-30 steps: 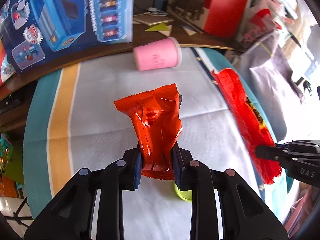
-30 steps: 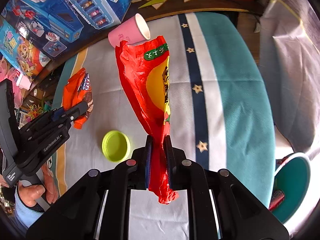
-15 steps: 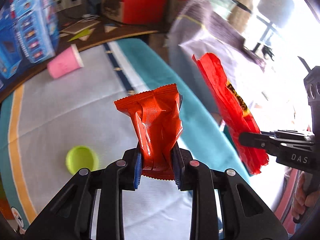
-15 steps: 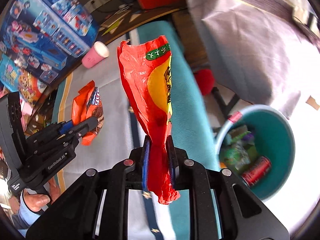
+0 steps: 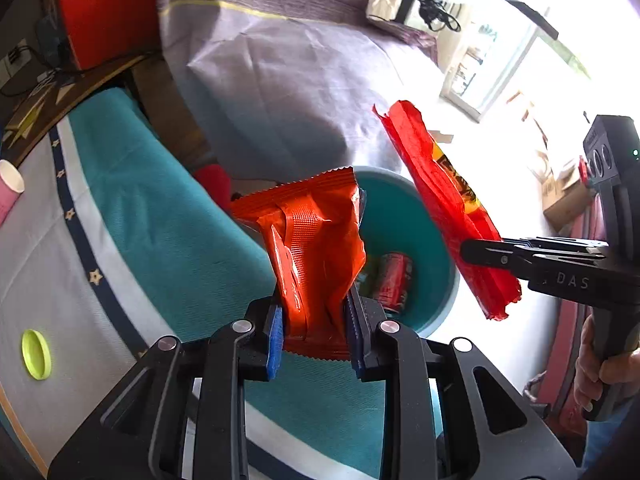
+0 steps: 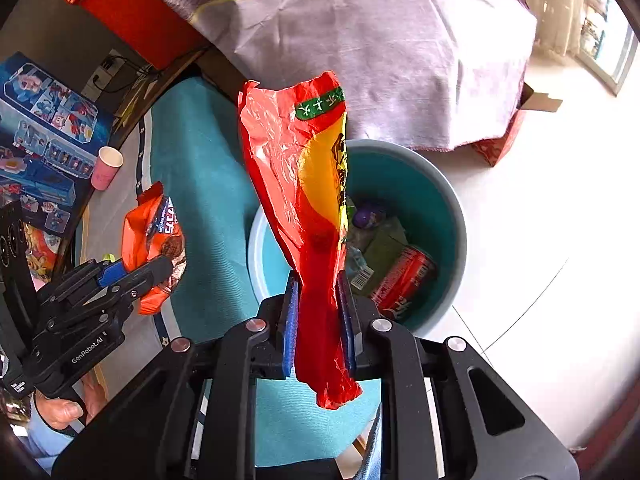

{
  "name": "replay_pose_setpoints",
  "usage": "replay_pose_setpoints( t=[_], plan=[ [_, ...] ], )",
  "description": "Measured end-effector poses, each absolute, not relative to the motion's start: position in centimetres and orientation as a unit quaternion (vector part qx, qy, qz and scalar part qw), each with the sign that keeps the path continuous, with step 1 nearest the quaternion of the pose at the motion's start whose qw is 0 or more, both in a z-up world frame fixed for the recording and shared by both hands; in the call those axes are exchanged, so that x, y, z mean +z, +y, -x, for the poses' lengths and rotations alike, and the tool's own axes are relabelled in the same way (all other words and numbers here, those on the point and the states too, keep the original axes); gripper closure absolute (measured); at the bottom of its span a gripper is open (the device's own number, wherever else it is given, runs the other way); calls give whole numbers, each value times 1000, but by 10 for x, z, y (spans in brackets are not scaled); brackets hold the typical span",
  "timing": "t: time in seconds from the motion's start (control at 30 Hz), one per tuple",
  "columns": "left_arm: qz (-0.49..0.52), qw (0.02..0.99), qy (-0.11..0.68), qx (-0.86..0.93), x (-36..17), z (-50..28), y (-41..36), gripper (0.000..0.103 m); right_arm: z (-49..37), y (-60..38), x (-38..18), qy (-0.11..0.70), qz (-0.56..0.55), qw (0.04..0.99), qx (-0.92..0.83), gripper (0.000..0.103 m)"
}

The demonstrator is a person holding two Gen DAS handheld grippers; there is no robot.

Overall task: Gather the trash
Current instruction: 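Carry the orange wrapper and red bag with both tools over the teal bin, then open the left tool to drop the wrapper while the right tool drops the red bag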

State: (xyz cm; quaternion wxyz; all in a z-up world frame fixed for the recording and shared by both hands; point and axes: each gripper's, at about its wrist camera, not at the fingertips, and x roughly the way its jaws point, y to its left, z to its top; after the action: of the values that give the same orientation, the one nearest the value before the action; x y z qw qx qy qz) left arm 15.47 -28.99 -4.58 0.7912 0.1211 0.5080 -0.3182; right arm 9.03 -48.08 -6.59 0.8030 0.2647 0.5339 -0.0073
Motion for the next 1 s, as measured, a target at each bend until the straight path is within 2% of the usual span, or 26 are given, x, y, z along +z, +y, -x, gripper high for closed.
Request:
replay_pose_setpoints(
  t=[0.33, 0.4, 0.43, 0.5, 0.67, 1.0],
  plan=[
    [-152, 747, 542, -355, -84, -141, -346, 73, -81, -504, -87, 545, -286, 788, -9, 81],
    [-153, 741, 547, -359, -90, -141, -351, 69, -80, -506, -92, 551, -287, 784, -10, 80],
    [-153, 741, 548, -358, -93, -141, -353, 55, -81, -507, -94, 553, -287, 782, -11, 80],
    [-155, 743, 545, -357, -96, -143, -356, 40, -81, -511, -98, 555, -290, 779, -14, 80],
    [-174, 751, 537, -344, -101, -144, -356, 15, -86, -515, -106, 561, -294, 774, -18, 80],
    [-145, 749, 552, -338, -95, -154, -334, 10, -105, -503, -118, 577, -287, 765, -16, 72]
  ],
)
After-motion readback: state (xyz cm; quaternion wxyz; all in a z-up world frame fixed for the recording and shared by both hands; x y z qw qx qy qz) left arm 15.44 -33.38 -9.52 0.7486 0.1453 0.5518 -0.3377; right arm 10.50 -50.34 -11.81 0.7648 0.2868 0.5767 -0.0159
